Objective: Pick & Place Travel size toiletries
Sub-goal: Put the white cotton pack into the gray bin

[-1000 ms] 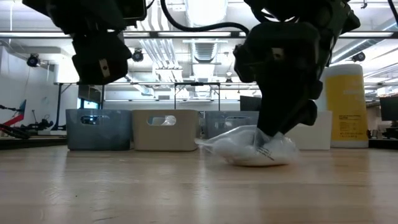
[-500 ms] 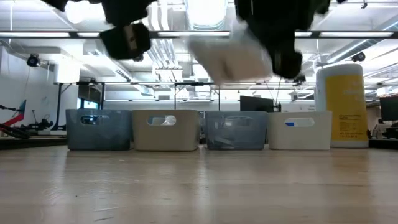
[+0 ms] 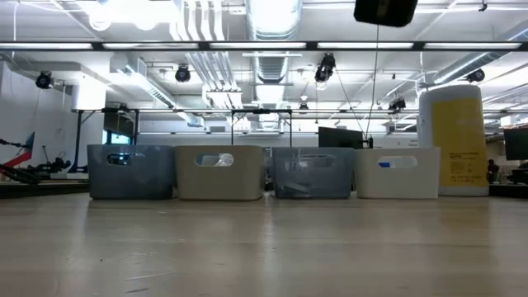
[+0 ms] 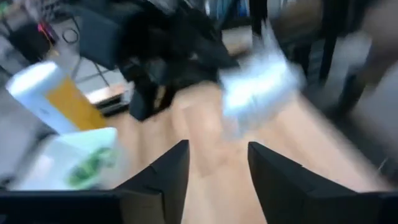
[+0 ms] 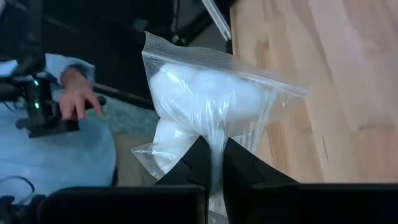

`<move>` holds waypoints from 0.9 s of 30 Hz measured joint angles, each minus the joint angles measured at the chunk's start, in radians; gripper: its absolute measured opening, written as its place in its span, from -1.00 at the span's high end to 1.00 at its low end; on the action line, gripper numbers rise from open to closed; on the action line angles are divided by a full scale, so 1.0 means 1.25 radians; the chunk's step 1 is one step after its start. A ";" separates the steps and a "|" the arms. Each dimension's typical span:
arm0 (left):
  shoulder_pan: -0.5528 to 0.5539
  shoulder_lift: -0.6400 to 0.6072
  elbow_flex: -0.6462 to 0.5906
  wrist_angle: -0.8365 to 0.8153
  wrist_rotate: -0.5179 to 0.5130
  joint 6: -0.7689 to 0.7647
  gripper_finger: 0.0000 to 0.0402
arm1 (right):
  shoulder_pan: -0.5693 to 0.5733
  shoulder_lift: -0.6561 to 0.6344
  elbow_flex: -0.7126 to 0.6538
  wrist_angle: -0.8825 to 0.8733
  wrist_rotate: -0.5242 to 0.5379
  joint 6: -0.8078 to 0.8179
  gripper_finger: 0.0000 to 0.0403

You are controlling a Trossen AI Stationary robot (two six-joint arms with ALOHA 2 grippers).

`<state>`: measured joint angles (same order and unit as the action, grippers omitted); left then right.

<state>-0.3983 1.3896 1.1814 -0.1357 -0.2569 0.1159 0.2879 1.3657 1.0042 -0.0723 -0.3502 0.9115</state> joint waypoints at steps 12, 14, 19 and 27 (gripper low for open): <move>0.040 0.046 0.095 -0.044 0.000 0.320 -0.13 | -0.077 -0.043 0.000 -0.004 -0.066 0.040 0.93; 0.049 0.047 0.095 -0.034 0.037 0.319 -0.14 | -0.077 -0.042 0.000 -0.005 -0.069 0.037 0.93; 0.052 0.066 0.095 -0.032 0.073 0.324 -0.13 | -0.086 -0.044 0.000 -0.004 -0.070 0.037 0.93; 0.052 0.084 0.095 -0.009 0.097 0.326 0.06 | -0.095 -0.043 0.000 -0.003 -0.053 0.036 0.93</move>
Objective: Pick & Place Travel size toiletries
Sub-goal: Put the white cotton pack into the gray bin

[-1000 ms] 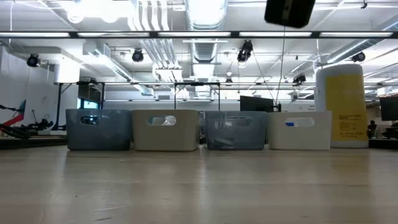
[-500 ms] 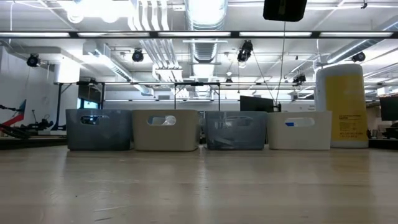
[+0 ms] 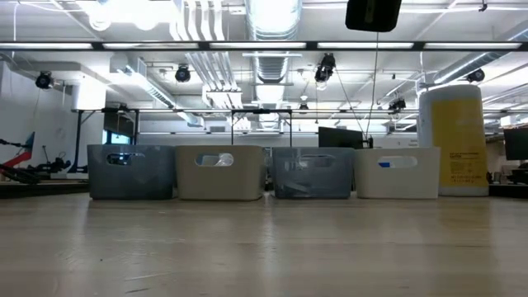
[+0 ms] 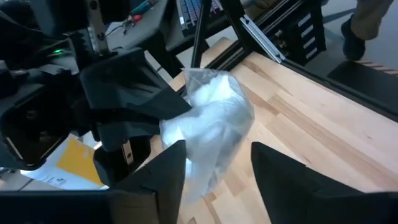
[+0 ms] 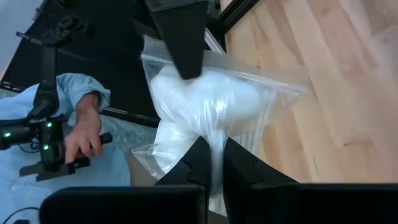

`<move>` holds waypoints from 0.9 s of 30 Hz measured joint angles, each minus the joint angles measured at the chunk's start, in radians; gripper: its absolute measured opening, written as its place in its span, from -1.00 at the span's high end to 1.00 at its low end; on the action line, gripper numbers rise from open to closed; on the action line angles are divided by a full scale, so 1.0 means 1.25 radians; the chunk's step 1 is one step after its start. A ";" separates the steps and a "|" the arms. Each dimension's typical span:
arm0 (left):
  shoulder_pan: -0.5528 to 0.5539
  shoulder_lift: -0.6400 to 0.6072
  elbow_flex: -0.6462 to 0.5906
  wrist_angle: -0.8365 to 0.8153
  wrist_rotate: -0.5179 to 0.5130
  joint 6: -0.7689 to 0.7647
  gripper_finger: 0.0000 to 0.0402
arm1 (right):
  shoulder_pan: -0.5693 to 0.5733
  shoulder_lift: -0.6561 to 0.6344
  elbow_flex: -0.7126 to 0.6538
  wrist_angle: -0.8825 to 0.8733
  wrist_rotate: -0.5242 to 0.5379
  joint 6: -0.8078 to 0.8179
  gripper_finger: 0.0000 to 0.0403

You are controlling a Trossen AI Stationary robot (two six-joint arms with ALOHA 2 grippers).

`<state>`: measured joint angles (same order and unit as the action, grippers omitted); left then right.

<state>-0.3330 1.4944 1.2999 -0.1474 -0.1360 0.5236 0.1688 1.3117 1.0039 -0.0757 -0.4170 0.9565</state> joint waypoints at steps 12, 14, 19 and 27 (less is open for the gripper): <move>0.000 -0.001 0.000 0.001 -0.001 -0.013 0.79 | -0.004 0.005 0.000 0.003 0.038 -0.014 0.92; 0.000 -0.001 0.000 -0.003 -0.004 -0.027 0.91 | -0.004 0.005 0.000 0.003 0.055 -0.006 0.88; 0.000 -0.002 0.000 -0.059 -0.030 -0.042 0.94 | -0.005 0.002 0.000 0.001 0.065 0.038 0.63; 0.001 -0.022 -0.001 -0.247 -0.127 -0.091 0.96 | -0.004 -0.045 0.001 -0.079 0.098 0.034 0.06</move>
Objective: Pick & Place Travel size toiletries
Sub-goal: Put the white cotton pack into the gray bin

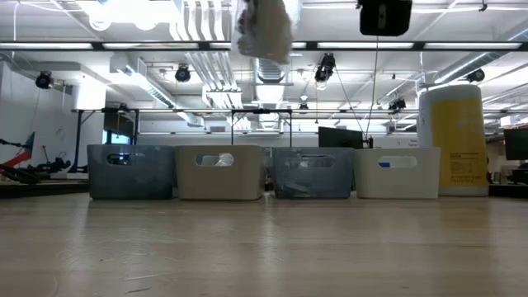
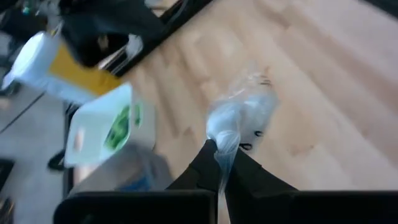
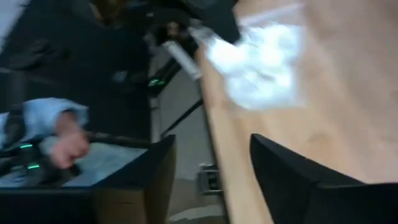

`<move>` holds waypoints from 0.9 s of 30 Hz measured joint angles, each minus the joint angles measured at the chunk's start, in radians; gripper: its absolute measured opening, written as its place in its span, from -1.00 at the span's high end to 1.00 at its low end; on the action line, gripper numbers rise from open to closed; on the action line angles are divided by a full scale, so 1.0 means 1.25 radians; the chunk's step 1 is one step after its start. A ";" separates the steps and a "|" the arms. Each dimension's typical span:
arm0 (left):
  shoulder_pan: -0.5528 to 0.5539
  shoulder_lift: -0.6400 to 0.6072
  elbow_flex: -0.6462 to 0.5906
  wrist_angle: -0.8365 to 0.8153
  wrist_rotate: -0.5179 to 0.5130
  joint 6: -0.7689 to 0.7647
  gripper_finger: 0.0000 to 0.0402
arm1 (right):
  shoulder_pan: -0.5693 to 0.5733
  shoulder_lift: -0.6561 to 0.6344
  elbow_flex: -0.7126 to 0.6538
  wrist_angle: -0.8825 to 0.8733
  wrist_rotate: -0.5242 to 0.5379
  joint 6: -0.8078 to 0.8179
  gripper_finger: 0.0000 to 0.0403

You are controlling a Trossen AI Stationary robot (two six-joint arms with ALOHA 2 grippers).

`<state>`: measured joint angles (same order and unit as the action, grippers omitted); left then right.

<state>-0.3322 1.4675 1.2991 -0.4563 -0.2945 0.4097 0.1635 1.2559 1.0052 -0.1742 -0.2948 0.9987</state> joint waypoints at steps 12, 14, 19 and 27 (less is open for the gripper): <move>0.265 0.010 0.171 -0.416 -0.010 -0.094 0.96 | 0.051 -0.126 0.004 -0.209 0.342 -0.026 -0.43; 0.333 0.052 0.205 -0.477 0.028 -0.088 0.96 | 0.065 -0.129 0.004 -0.215 0.366 -0.024 -0.45; 0.435 0.172 0.298 -0.639 0.171 -0.088 0.96 | 0.091 -0.113 0.004 -0.215 0.386 -0.007 -0.43; 0.430 0.338 0.374 -0.682 0.180 0.002 0.96 | 0.129 -0.081 0.004 -0.228 0.404 0.022 -0.31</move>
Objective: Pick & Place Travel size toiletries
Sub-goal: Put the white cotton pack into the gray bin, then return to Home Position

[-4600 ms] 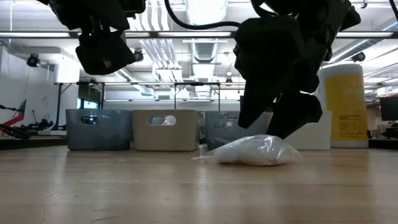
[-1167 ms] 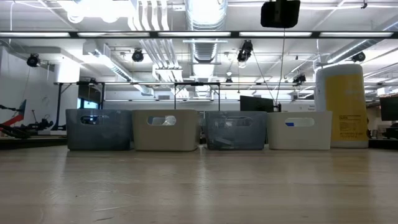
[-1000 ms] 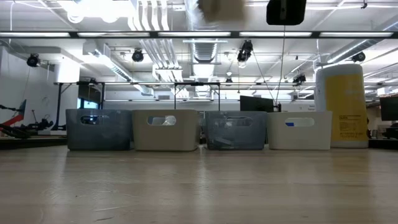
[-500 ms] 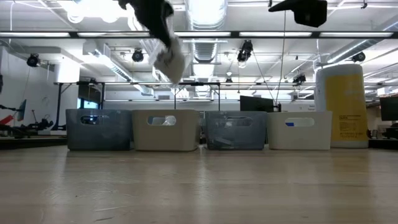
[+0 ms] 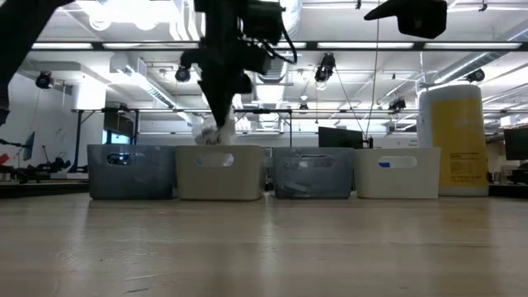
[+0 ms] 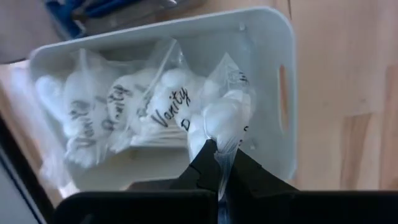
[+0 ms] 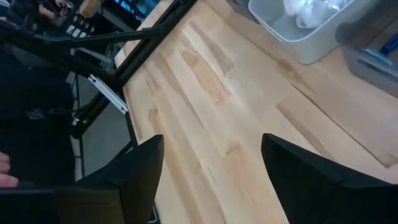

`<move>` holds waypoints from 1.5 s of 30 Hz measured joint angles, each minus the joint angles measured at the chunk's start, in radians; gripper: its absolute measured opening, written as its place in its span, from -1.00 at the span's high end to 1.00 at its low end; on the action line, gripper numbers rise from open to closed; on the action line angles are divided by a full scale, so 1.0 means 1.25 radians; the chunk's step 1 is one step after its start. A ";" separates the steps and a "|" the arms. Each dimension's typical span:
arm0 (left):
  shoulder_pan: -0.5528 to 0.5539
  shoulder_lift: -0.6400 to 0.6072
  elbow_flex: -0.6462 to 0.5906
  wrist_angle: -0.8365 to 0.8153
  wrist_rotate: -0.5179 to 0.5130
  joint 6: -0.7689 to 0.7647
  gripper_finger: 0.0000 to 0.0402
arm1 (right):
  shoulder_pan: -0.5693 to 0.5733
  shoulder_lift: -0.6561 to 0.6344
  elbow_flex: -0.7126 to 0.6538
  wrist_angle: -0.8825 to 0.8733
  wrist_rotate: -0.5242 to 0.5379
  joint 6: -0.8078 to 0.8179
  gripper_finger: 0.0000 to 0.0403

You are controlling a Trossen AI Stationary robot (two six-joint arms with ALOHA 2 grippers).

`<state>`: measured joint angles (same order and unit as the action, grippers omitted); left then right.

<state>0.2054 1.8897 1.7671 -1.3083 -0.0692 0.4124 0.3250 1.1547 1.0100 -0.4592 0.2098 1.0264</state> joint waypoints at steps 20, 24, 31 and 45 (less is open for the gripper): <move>-0.011 0.092 0.009 0.086 -0.036 -0.043 0.37 | 0.035 -0.001 0.000 -0.007 0.044 0.010 -0.46; -0.014 0.068 0.009 0.083 -0.037 -0.065 0.16 | 0.035 -0.001 0.000 -0.007 0.044 -0.007 -0.56; -0.033 0.007 0.009 0.062 -0.080 -0.092 -0.06 | 0.035 -0.002 0.000 -0.005 0.043 -0.032 -0.73; -0.099 -0.190 0.009 0.070 -0.084 -0.389 -0.05 | 0.066 -0.023 0.000 -0.009 0.004 -0.100 -0.81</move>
<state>0.0822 1.6520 1.7779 -1.2208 -0.1741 -0.0738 0.4072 1.1265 1.0100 -0.4707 0.2146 0.9009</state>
